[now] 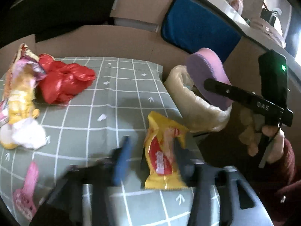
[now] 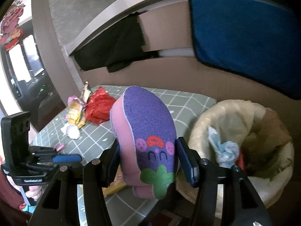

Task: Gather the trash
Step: 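Carry the sponge toward the bin while the left tool grasps the yellow wrapper, then carry the yellow wafer wrapper with the left tool over the beige bin, then open both tools to drop the wrapper and sponge into the bin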

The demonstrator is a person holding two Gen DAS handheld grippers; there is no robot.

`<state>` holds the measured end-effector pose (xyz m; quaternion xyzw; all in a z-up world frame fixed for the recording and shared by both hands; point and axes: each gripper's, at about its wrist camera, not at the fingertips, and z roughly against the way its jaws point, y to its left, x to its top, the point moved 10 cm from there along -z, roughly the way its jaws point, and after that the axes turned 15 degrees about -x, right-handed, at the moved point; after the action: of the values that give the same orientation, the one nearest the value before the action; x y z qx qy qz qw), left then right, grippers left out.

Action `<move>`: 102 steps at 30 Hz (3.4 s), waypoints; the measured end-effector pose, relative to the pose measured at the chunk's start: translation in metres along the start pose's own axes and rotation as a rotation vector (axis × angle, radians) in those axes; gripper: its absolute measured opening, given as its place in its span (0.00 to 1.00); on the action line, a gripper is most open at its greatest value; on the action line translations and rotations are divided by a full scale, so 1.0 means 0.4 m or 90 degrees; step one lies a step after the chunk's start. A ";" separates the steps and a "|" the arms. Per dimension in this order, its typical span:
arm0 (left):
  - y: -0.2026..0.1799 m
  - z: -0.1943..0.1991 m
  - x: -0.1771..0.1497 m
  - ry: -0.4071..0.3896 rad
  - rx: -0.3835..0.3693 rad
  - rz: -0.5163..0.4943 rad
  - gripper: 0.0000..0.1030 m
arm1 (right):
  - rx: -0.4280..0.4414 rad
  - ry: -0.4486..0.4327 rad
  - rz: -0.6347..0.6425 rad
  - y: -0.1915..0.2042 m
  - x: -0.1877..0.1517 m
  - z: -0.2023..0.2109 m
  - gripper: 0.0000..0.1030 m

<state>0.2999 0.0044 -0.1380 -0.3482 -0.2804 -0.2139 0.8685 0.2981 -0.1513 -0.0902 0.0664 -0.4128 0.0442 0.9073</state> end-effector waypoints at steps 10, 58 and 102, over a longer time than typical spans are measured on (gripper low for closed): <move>0.009 -0.154 0.011 0.073 0.047 0.008 0.19 | -0.018 0.009 -0.039 -0.077 -0.019 0.006 0.53; -0.259 -0.297 0.396 -0.130 0.014 -0.044 0.12 | -0.125 -0.067 -0.141 -0.392 0.118 0.083 0.53; -0.098 0.022 0.217 -0.157 0.185 -0.037 0.45 | -0.167 -0.079 -0.028 -0.184 0.085 0.096 0.62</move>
<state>0.3398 -0.0306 -0.0587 -0.2342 -0.4223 -0.1515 0.8625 0.3020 -0.2292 -0.0457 -0.0409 -0.4690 -0.0339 0.8816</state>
